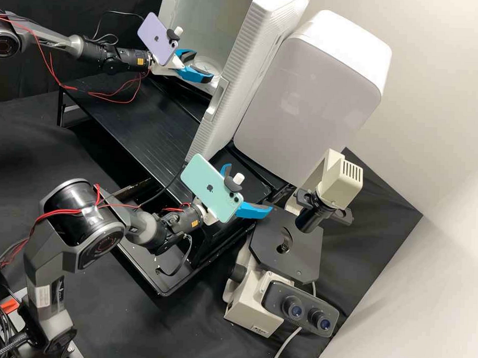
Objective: Take the petri dish out of the incubator
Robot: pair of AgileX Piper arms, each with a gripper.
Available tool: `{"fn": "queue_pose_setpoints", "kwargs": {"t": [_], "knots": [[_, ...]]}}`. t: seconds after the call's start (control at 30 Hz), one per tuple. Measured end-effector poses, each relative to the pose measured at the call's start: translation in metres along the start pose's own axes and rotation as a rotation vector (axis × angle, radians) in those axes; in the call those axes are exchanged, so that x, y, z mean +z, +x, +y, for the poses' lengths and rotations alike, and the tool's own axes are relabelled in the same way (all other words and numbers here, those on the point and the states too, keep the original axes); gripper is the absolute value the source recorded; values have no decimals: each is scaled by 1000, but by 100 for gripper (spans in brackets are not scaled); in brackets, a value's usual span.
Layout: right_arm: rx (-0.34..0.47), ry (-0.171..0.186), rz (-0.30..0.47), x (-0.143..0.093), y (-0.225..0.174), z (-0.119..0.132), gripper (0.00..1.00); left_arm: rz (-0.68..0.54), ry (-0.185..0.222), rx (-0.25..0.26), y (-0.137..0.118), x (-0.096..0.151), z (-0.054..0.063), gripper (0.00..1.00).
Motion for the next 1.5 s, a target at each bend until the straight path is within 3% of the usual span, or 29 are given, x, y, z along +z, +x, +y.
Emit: {"fn": "queue_pose_setpoints", "kwargs": {"t": [0.17,0.43,0.63,0.8,1.0,1.3,1.5], "knots": [[0,0,0,0,0,0,100,3,-9,1,0,0,0,100],[0,0,0,0,0,0,100,11,28,-18,0,-1,0,100],[0,0,0,0,0,0,100,18,38,-22,2,1,8,100],[0,0,0,0,0,0,100,28,18,2,6,1,14,100],[0,0,0,0,0,0,100,35,44,-13,12,1,10,100],[0,0,0,0,0,0,100,38,33,-14,14,6,12,100],[0,0,0,0,0,0,100,38,31,-37,15,7,7,100]]}}
